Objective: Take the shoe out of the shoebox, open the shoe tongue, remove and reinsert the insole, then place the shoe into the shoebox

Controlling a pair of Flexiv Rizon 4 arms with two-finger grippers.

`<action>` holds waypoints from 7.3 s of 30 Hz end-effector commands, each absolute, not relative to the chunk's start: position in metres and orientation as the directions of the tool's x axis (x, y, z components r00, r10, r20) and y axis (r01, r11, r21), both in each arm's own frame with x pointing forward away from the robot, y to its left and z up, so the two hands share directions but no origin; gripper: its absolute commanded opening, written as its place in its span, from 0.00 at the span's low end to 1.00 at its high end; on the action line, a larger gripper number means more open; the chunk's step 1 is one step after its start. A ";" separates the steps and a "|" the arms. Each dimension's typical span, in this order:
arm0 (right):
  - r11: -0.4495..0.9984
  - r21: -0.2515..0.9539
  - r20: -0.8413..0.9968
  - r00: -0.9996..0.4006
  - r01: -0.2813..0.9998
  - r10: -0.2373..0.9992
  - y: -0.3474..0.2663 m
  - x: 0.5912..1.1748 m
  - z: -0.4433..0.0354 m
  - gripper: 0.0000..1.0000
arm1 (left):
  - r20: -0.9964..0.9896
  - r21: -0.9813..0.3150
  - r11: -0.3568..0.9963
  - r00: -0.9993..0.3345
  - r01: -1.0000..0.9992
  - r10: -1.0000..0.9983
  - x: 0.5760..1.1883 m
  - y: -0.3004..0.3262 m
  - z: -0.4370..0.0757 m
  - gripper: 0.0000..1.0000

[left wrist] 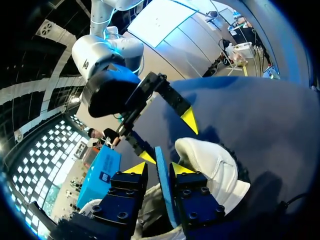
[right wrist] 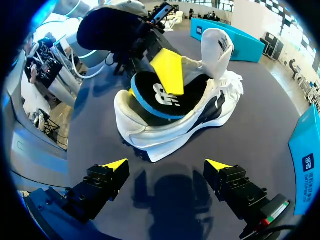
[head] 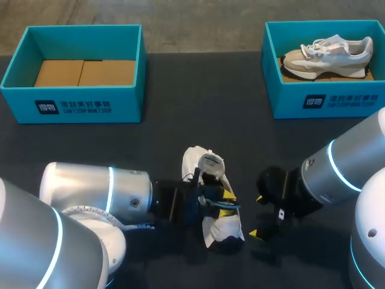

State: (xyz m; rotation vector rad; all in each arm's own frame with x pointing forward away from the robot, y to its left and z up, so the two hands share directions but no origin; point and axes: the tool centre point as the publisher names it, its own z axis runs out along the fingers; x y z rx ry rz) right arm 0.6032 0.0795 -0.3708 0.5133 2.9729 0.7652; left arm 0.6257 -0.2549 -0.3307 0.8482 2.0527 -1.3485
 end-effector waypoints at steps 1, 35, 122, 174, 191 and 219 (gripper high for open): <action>0.824 0.475 0.051 -0.944 0.309 0.325 0.080 0.601 -0.370 1.00 | -0.723 -0.597 0.291 -0.658 0.748 0.209 0.620 -0.246 -0.325 0.28; 0.824 0.475 0.051 -0.944 0.309 0.325 0.080 0.601 -0.370 1.00 | -0.682 -0.575 0.397 -0.687 0.715 0.251 0.644 -0.247 -0.354 0.00; 0.904 0.422 0.044 -0.998 0.064 0.050 -0.028 0.620 -0.305 1.00 | -0.152 -0.430 0.321 -0.418 0.844 0.895 0.641 -0.216 -0.304 1.00; 0.945 0.326 0.096 -0.995 0.012 -0.020 -0.072 0.631 -0.287 1.00 | 0.012 -0.365 0.037 -0.035 0.930 0.999 0.637 -0.209 -0.290 0.00; 0.945 0.326 0.096 -0.995 0.012 -0.020 -0.072 0.631 -0.287 1.00 | 0.012 -0.427 0.066 -0.067 0.902 0.998 0.628 -0.209 -0.298 0.00; 0.945 0.326 0.096 -0.995 0.012 -0.020 -0.072 0.631 -0.287 1.00 | 0.060 -0.467 0.079 -0.058 0.881 0.997 0.623 -0.209 -0.342 0.00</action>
